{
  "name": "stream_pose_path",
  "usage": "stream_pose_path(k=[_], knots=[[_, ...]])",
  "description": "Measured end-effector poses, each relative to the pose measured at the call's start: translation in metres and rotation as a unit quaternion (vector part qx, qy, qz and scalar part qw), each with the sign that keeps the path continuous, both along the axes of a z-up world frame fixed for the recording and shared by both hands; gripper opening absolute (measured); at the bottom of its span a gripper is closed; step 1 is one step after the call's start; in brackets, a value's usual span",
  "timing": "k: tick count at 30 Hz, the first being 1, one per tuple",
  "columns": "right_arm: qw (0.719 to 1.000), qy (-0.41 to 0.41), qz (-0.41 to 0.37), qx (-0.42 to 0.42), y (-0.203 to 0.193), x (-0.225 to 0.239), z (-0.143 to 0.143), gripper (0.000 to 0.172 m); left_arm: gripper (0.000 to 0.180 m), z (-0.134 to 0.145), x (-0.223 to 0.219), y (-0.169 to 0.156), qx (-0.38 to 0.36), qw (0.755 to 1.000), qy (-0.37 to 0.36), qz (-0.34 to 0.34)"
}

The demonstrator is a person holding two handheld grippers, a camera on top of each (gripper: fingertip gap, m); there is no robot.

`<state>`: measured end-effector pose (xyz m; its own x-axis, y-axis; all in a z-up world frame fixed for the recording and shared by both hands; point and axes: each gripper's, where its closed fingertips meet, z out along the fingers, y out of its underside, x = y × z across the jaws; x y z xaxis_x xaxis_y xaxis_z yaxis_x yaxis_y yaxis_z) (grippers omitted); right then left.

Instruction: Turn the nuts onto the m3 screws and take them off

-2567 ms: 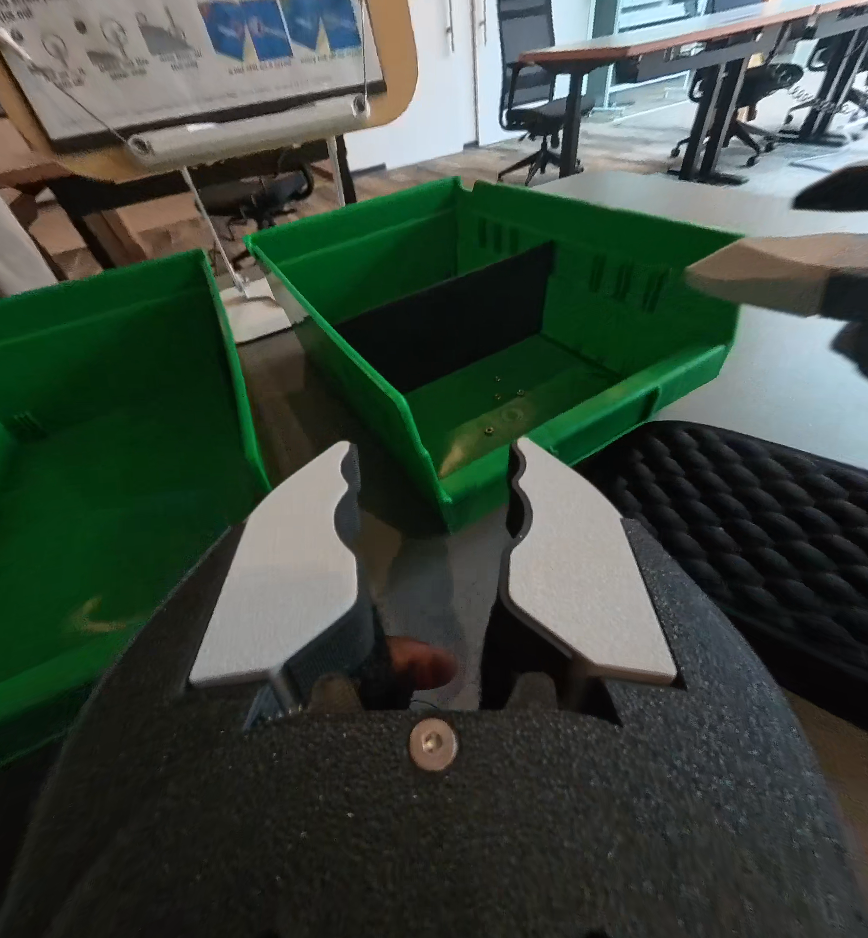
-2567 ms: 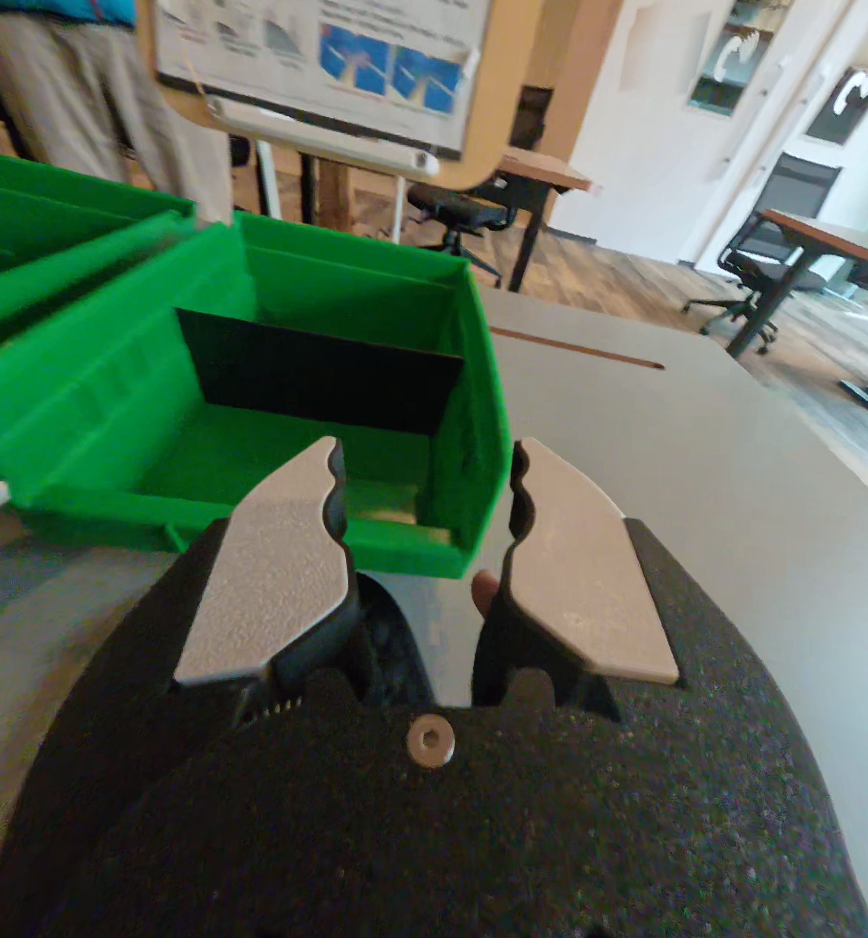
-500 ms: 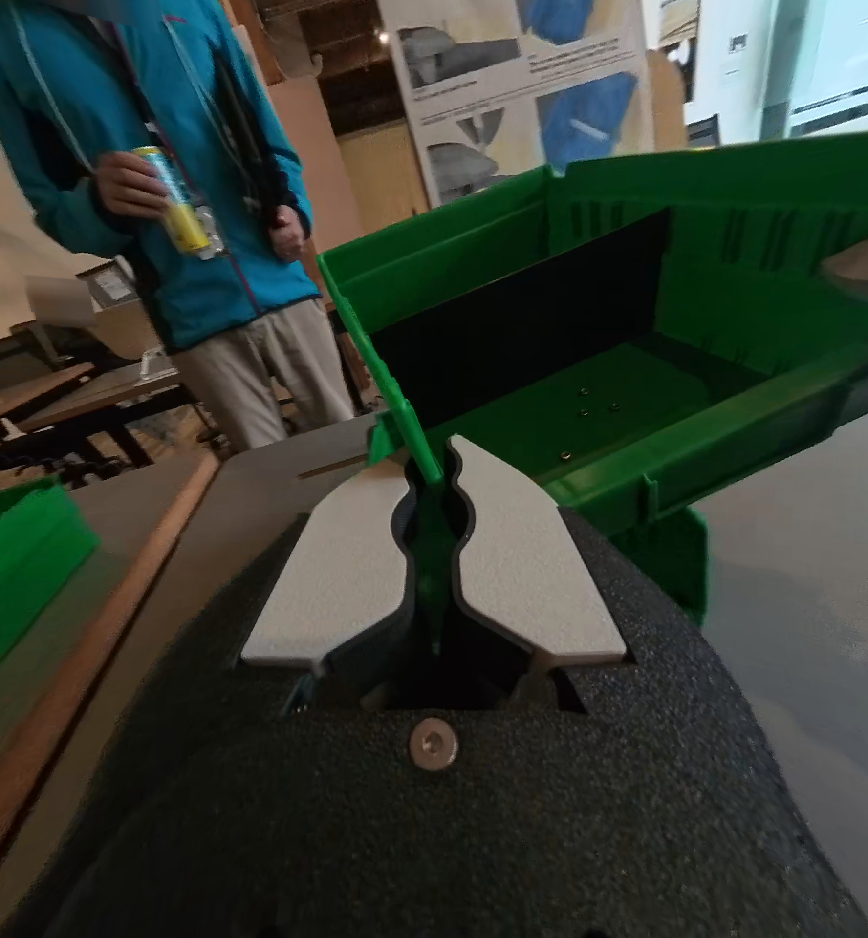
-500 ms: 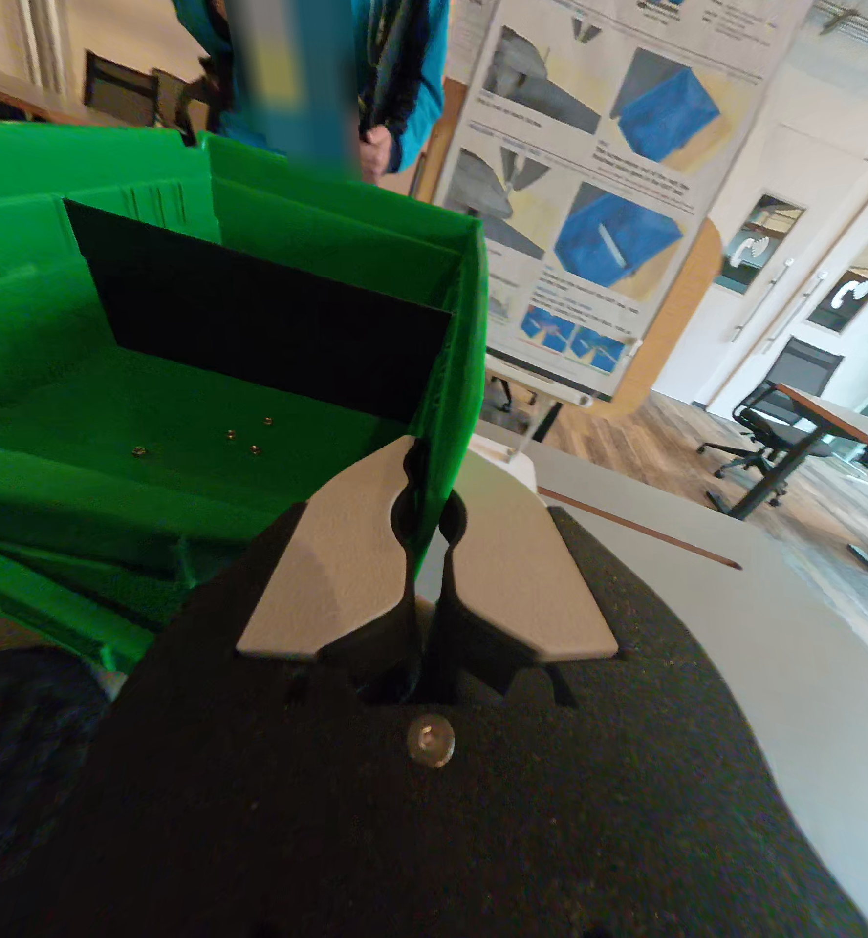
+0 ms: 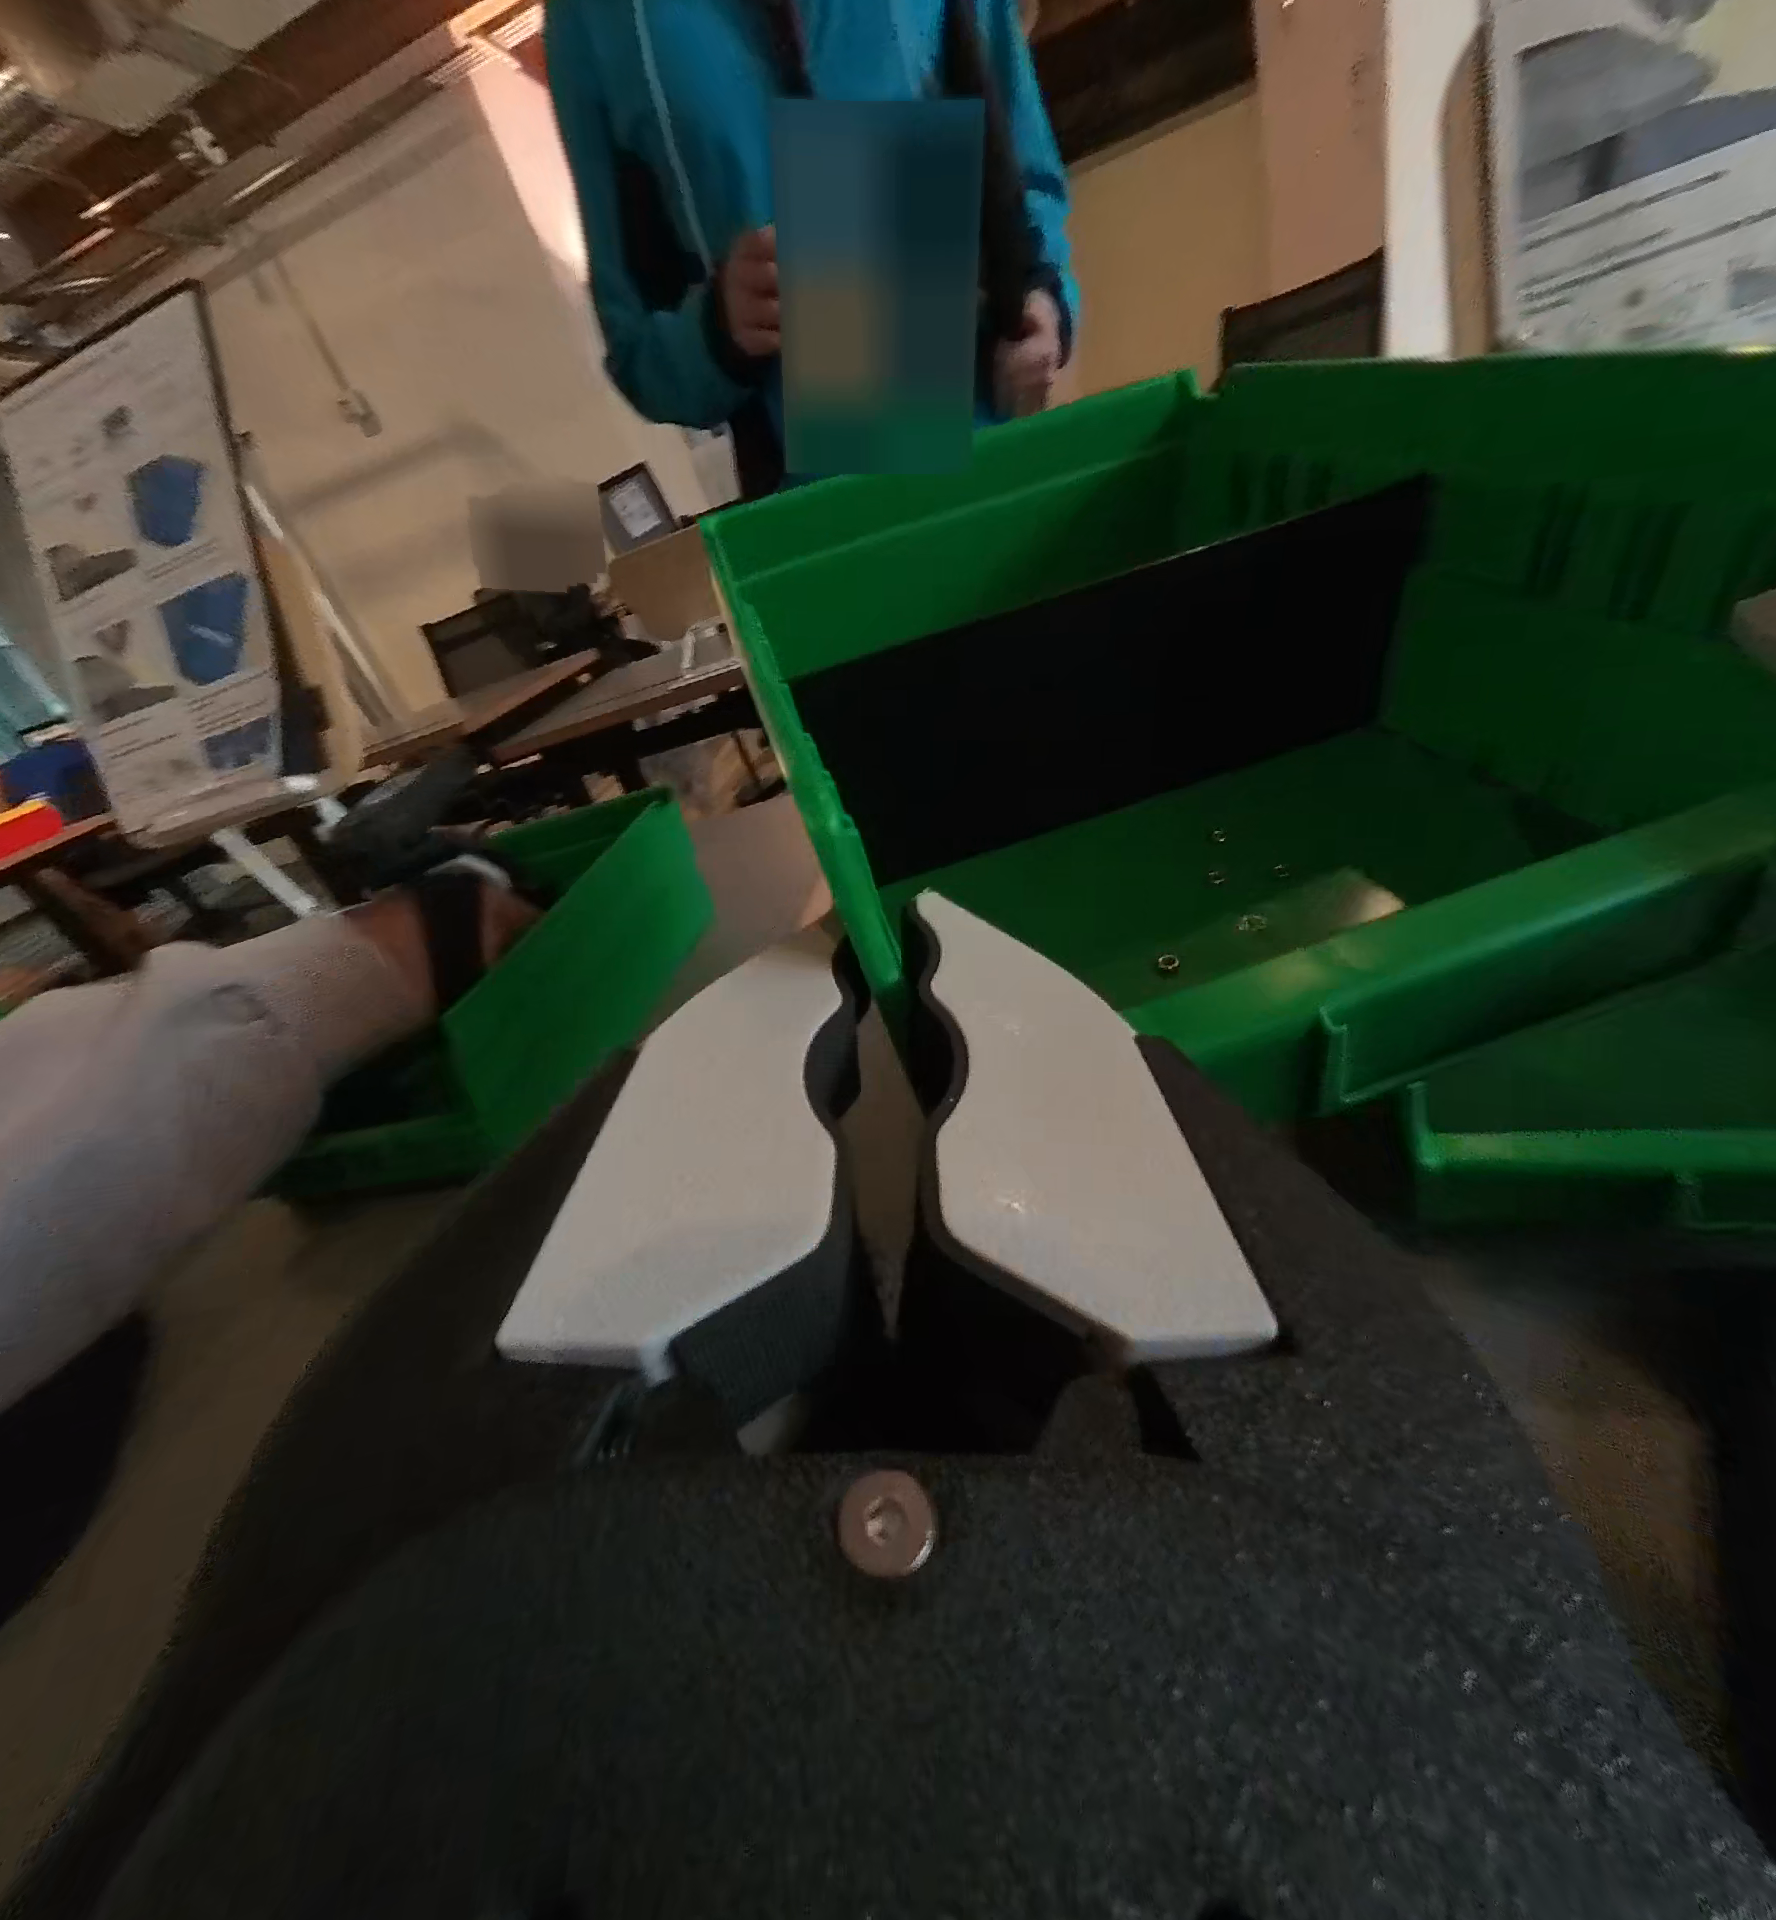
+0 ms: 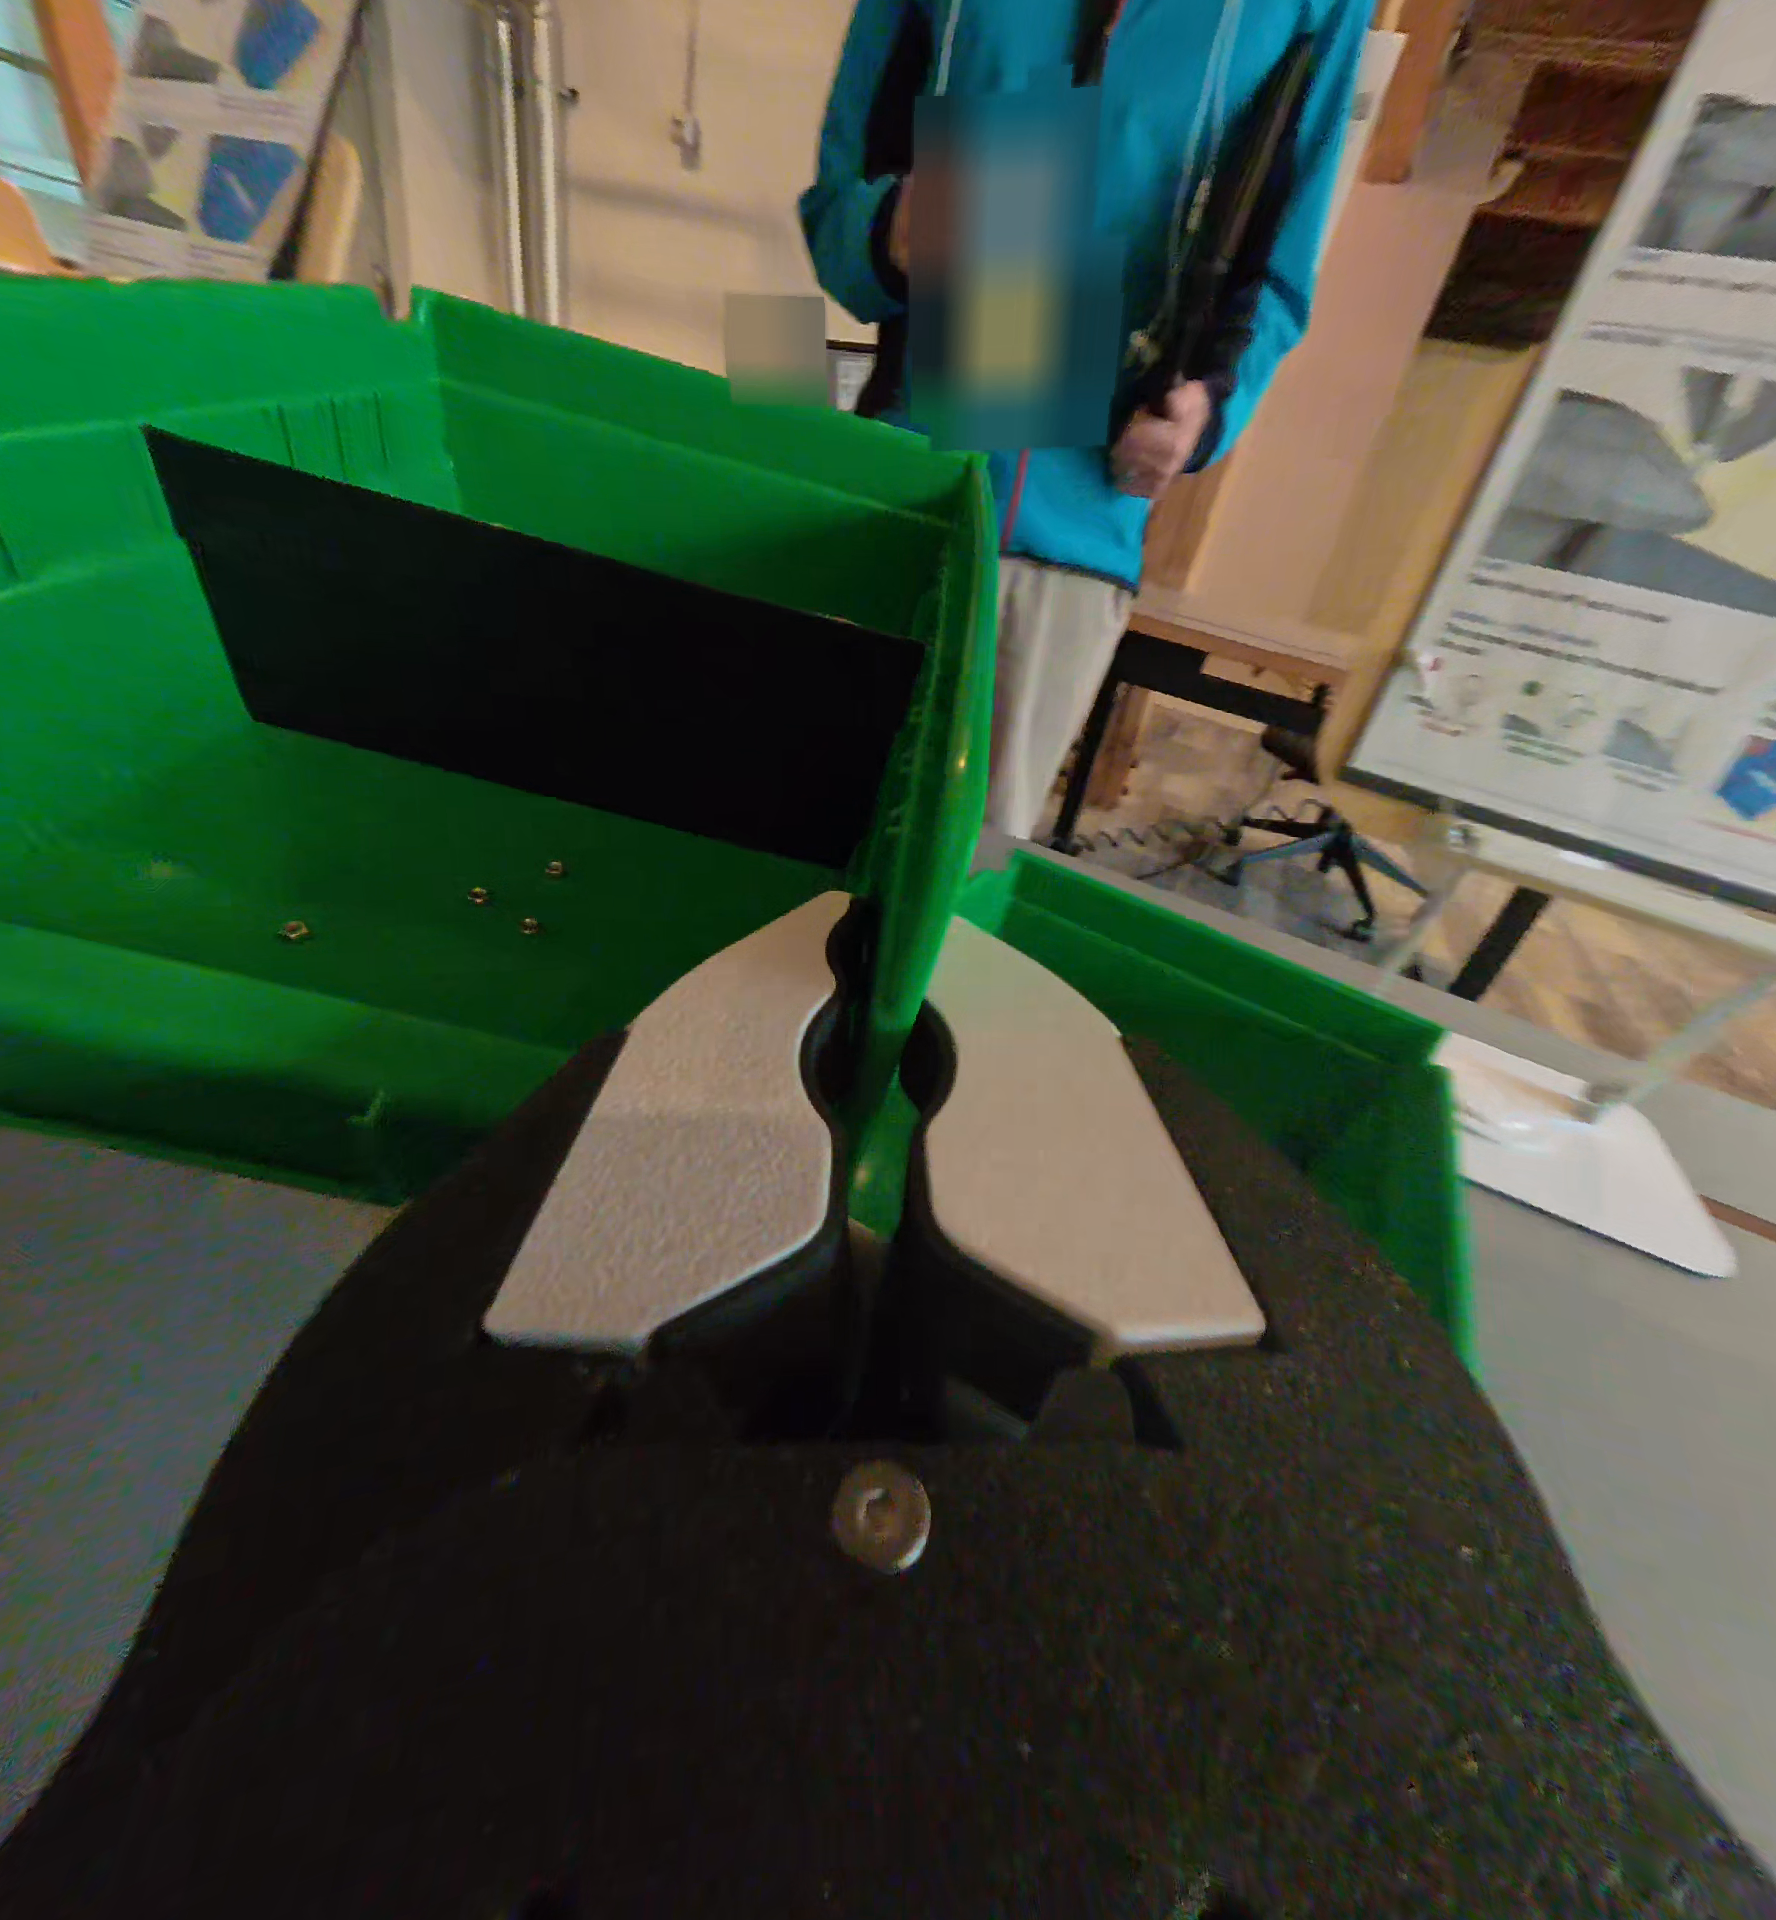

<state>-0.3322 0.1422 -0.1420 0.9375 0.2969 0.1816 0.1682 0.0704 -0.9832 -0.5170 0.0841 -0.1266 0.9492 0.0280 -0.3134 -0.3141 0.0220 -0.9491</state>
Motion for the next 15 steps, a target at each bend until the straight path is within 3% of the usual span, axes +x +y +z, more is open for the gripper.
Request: stream_pose_path(k=[7, 15], knots=[[0.998, 0.016, 0.054, -0.021, -0.001, -0.073, -0.023, 0.002, 0.003, -0.012, -0.064, -0.022, -0.003, 0.998, 0.005, 0.065], [0.998, -0.037, 0.038, -0.027, -0.003, -0.096, -0.062, 0.004, 0.002, -0.052, -0.092, -0.017, -0.021, 0.997, -0.008, 0.068]])
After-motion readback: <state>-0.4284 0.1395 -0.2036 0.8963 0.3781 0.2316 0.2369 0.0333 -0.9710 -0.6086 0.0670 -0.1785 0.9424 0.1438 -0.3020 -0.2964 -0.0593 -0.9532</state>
